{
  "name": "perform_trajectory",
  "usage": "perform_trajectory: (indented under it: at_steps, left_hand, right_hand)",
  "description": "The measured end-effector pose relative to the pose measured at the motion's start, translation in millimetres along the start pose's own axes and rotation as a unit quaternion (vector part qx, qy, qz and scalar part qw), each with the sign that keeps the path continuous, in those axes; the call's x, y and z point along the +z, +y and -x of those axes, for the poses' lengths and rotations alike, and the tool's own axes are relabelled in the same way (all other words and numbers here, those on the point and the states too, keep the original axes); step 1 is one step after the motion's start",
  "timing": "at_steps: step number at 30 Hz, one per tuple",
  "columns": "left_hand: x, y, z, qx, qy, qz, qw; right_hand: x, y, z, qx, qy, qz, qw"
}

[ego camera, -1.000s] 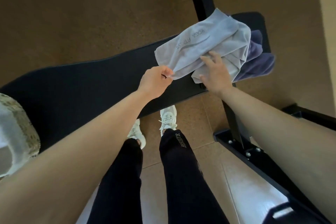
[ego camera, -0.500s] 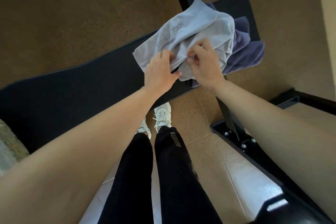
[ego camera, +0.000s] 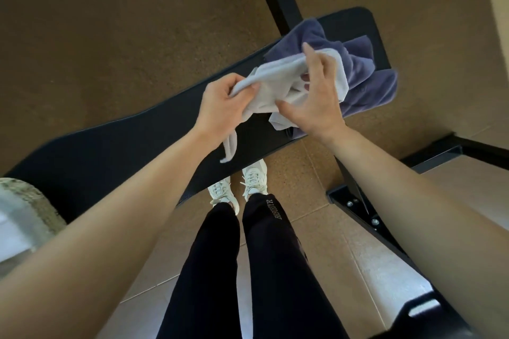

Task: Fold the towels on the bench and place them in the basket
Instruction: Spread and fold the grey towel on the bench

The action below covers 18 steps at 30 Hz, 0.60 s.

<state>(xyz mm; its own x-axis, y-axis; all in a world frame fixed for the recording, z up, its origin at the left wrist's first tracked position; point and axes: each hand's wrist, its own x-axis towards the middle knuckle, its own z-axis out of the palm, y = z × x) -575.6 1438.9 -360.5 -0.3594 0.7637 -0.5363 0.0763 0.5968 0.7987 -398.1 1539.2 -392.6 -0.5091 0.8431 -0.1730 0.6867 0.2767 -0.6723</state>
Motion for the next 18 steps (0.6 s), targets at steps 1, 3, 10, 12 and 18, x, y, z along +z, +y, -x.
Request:
perform_trajectory:
  at_steps: [1,3,10,12,18]
  left_hand:
    - [-6,4,4,-0.028,0.011,0.040,0.999]
    - [-19,9,12,-0.080,0.035,0.108,0.990]
    - [-53,18,49,-0.156,0.054,0.198,0.966]
    - [-67,14,58,-0.158,0.056,0.203,0.965]
    - [-126,-21,84,-0.174,0.065,0.200,0.962]
  right_hand:
    - [3,-5,3,0.008,0.022,-0.030,0.999]
    - [12,-21,16,0.012,0.037,-0.074,0.997]
    - [66,-72,52,-0.026,-0.056,-0.109,0.992]
    - [79,-82,52,0.001,-0.051,-0.093,0.994]
    - [99,-75,56,0.076,-0.034,-0.011,0.996]
